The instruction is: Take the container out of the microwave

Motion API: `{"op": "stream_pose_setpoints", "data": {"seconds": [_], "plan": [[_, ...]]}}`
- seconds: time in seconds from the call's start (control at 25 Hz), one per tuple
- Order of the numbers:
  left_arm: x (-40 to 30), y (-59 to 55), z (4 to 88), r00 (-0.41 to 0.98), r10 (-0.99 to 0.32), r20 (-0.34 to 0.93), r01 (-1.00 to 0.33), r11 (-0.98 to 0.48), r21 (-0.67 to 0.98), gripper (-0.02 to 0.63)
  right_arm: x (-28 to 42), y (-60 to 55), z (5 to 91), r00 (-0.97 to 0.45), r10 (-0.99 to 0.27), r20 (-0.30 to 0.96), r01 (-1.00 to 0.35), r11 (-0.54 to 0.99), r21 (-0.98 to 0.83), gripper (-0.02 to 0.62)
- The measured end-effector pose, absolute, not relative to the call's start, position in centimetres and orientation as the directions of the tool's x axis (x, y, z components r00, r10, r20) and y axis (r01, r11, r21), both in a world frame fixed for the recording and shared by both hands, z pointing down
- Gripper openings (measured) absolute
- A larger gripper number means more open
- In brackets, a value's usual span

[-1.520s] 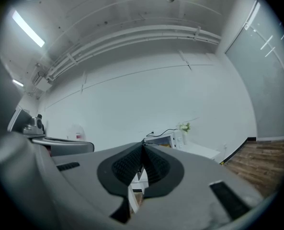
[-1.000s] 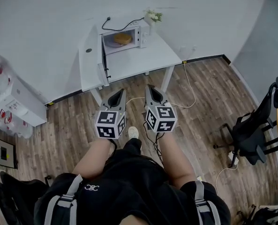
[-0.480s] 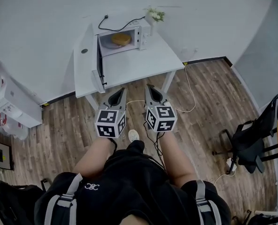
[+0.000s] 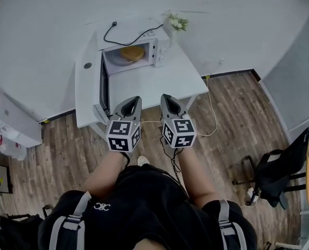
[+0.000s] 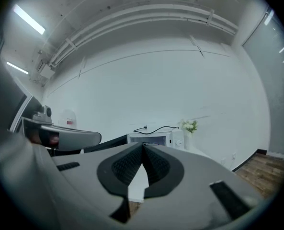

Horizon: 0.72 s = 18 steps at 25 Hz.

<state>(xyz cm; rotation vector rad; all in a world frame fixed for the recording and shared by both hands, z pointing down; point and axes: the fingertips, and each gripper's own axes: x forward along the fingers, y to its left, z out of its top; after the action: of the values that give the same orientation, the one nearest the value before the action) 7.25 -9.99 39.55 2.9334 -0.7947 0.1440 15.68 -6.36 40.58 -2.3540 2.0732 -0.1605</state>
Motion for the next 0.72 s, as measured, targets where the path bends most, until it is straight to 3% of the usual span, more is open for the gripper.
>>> {"op": "stream_pose_setpoints", "data": {"seconds": [0.4,0.72], "plan": [[15.2,-21.9,40.5,0.847,-0.513,0.142,-0.527,-0.845,0.091,0.014,23.4,-18.4,41.5,0.081,-0.991,0.104,-0.995,-0.087,-0.055,0.000],[17.1,-27.8,42.9,0.822,-0.537,0.189,-0.561,-0.821,0.108,0.014,25.3,-25.5,42.7,0.009,-0.991,0.137,-1.000,-0.007,0.013,0.000]]}}
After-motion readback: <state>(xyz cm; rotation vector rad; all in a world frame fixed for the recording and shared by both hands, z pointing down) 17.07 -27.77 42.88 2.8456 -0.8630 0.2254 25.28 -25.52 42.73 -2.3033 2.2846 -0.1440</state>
